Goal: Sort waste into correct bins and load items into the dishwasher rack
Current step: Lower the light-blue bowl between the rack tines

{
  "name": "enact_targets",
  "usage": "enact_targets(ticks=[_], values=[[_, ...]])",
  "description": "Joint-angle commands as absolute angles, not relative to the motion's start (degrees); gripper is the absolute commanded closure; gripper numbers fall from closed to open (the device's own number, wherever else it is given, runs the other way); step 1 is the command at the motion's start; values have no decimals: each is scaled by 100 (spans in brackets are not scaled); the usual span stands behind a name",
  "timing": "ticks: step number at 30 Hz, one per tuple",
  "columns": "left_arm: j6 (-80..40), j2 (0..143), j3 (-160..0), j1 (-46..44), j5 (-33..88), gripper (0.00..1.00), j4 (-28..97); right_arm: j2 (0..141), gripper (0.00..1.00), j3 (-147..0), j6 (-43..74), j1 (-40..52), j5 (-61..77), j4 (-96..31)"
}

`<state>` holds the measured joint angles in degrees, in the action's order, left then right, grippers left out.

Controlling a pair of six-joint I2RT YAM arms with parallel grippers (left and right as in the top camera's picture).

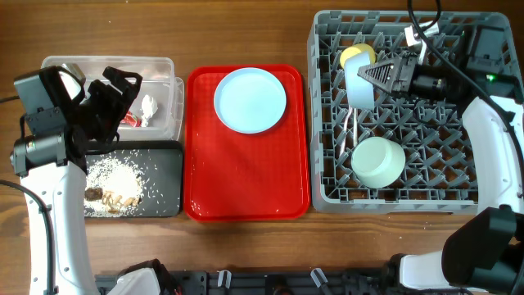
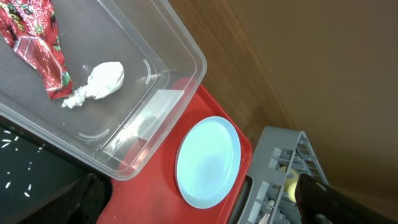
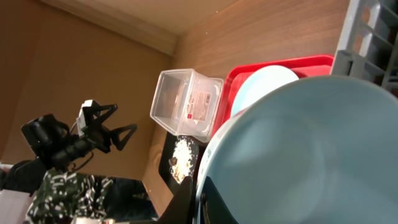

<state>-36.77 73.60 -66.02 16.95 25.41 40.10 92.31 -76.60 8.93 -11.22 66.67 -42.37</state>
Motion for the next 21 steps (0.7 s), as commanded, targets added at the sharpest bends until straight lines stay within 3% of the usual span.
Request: enact_targets(ticks=[1, 21], values=[[-3649, 7352, -6650, 1728, 2609, 0, 3994, 9301, 96, -7463, 751, -1133, 6912, -4110], [-3649, 7352, -6650, 1728, 2609, 0, 3994, 9327, 96, -6248, 902, -1234, 6886, -2773]])
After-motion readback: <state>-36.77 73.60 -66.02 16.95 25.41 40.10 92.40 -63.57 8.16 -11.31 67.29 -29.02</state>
